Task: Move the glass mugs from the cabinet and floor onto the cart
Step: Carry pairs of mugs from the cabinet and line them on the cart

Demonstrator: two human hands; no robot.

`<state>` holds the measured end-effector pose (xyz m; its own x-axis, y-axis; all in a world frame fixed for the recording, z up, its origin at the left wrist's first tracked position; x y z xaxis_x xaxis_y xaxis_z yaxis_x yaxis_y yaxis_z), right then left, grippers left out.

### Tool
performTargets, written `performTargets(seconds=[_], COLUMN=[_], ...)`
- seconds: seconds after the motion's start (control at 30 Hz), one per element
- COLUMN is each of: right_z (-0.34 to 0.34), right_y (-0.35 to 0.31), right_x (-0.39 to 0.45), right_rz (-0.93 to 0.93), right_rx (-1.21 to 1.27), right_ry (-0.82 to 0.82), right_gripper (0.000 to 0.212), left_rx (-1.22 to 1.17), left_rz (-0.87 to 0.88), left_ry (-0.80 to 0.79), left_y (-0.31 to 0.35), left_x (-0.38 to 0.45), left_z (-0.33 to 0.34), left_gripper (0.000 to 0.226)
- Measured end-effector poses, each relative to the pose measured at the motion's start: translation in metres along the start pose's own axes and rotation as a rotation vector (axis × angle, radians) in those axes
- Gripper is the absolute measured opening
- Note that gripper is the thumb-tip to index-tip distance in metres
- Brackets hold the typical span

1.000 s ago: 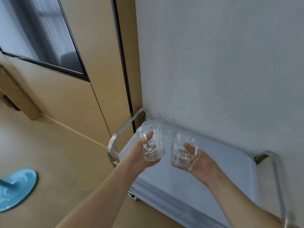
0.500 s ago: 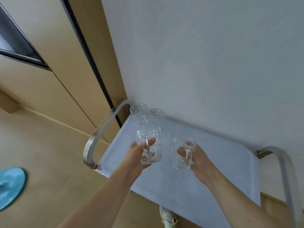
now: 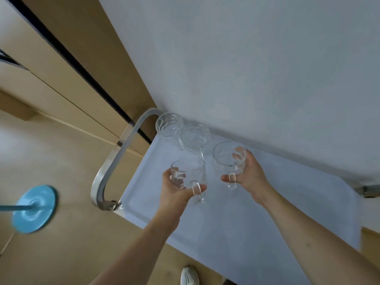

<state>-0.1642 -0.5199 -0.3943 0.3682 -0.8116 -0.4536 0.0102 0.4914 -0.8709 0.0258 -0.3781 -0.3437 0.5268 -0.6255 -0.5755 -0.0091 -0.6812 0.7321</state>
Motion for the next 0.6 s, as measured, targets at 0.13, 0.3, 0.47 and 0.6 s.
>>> performTargets(seconds=[0.13, 0.3, 0.47, 0.6], right_z=[-0.002, -0.003, -0.004, -0.008], right_y=[0.002, 0.002, -0.004, -0.005], right_x=[0.021, 0.035, 0.055, 0.065], right_rz=[-0.027, -0.043, -0.117, -0.134], right_rx=[0.003, -0.004, -0.123, -0.243], right_ry=[-0.044, -0.098, -0.116, -0.115], right_gripper=[0.118, 0.113, 0.108, 0.116], left_rx=[0.107, 0.257, 0.337, 0.385], left_rz=[0.072, 0.119, 0.152, 0.168], left_ry=[0.038, 0.094, 0.141, 0.162], left_y=[0.007, 0.004, 0.004, 0.003], left_x=[0.004, 0.009, 0.006, 0.003], left_z=[0.005, 0.011, 0.017, 0.02], left_gripper=[0.091, 0.098, 0.101, 0.103])
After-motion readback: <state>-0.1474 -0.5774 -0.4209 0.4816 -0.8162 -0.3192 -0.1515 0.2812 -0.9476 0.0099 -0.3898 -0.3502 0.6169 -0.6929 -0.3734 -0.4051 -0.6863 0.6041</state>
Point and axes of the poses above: each hand's wrist, its own x-axis towards the middle knuckle, its own z-axis out of the palm, y = z × x, the point moved 5 cm from there along x, towards the middle knuckle, and after that the axes turned 13 degrees about x, right-handed, at the moved point
